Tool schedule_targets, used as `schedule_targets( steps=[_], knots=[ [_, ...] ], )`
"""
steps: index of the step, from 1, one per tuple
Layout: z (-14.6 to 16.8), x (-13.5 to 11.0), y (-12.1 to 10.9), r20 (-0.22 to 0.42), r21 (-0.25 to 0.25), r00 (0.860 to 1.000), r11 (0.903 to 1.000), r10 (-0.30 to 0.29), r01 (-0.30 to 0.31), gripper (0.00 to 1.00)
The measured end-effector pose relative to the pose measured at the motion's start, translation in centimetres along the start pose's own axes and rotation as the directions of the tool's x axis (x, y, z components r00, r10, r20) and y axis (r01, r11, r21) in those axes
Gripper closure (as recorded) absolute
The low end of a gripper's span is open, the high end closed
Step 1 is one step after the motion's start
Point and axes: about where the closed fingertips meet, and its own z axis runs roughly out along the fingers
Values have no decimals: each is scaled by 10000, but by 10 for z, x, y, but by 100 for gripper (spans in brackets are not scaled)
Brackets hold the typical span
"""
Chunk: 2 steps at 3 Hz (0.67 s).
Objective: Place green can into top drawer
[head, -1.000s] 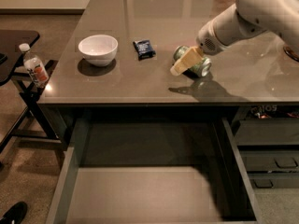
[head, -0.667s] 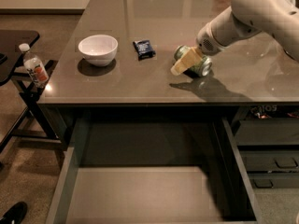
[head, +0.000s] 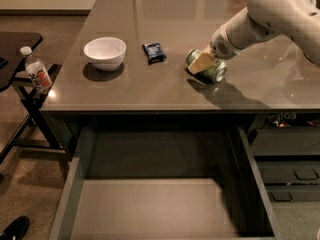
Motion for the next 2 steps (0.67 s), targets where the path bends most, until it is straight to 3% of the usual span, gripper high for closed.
schedule_targets(
  steps=[2],
  knots=[
    [0, 0, 0, -1, 0, 10000, 10000, -2, 2, 87]
  ],
)
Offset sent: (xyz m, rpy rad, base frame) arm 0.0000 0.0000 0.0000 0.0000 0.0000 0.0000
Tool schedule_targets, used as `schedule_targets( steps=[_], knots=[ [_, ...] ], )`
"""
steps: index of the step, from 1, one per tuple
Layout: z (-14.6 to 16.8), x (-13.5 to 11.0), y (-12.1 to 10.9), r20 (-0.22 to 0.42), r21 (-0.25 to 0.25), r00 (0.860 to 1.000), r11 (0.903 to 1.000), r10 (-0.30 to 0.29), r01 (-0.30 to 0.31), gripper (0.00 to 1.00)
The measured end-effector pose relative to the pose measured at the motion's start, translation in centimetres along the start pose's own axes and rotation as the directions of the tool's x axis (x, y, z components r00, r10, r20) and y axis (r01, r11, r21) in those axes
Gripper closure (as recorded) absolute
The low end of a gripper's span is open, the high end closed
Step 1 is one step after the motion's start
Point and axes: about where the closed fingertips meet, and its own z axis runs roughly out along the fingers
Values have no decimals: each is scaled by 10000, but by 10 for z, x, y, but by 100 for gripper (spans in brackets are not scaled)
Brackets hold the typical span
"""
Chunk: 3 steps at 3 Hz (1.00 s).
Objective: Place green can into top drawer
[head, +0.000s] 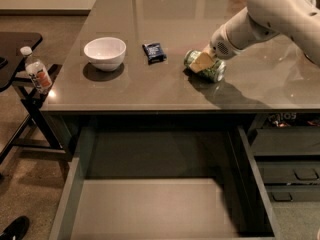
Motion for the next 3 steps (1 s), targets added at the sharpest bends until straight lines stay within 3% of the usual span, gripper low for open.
schedule_targets(
  steps=[1, 3],
  knots=[
    [-7, 1, 1, -169, 81, 9996, 9997, -245, 246, 100],
    [-74, 26, 23, 85, 262, 9978, 9975, -659, 656, 100]
  ],
)
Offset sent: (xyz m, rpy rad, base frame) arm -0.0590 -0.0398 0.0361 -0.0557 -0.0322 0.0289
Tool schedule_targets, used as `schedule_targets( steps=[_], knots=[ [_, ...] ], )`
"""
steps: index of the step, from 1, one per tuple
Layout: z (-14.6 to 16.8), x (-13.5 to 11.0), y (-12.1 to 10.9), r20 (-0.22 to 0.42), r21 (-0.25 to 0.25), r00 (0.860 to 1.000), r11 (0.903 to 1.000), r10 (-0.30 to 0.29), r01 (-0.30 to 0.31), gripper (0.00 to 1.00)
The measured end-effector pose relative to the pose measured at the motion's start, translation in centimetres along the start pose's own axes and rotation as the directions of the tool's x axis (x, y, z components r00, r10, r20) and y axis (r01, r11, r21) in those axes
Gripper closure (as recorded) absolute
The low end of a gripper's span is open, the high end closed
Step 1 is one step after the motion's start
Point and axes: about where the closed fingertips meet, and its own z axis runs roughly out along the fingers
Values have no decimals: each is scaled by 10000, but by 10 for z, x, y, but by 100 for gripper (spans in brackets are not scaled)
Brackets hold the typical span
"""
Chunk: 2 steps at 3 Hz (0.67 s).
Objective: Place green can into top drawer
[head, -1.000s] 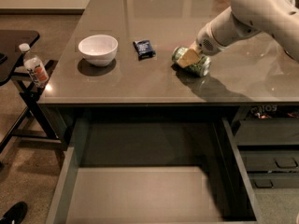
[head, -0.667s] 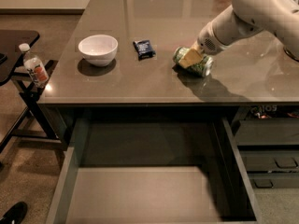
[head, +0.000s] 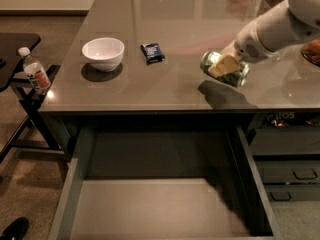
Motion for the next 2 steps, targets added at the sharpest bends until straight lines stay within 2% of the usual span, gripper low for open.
schedule_targets(
  steps=[1, 2],
  knots=[
    [-40, 16, 23, 378, 153, 9988, 9994, -309, 303, 100],
    [-69, 38, 55, 617, 91, 9963, 9982, -594, 589, 100]
  ],
)
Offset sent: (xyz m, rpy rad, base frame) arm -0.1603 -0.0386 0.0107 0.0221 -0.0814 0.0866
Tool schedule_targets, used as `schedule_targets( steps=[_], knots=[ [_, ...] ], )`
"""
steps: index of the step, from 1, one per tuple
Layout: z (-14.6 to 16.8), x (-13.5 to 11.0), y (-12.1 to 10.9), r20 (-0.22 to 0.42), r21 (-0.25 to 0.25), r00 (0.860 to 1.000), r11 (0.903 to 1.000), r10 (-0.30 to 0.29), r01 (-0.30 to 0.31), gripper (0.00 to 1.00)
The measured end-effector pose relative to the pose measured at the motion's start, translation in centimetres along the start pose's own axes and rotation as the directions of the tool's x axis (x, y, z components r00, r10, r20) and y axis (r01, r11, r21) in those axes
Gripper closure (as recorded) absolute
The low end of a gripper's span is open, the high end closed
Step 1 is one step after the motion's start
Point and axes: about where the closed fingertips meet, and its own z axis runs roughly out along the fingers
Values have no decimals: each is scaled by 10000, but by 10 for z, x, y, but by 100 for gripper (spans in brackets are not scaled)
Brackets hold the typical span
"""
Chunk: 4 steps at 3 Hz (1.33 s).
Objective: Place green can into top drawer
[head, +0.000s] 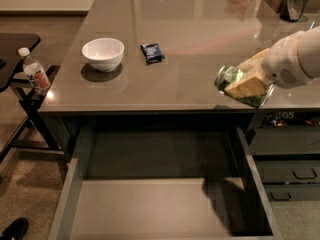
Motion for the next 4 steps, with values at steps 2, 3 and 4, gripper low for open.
schedule_targets(
  steps=[2, 3, 4],
  knots=[
    [-30, 51, 92, 80, -852, 9972, 9936, 745, -736, 100],
    [-3, 80, 134, -393, -1761, 9893, 9736, 1408, -1456, 100],
    [1, 77, 135, -446, -1766, 9911, 9755, 1251, -1311, 100]
  ],
)
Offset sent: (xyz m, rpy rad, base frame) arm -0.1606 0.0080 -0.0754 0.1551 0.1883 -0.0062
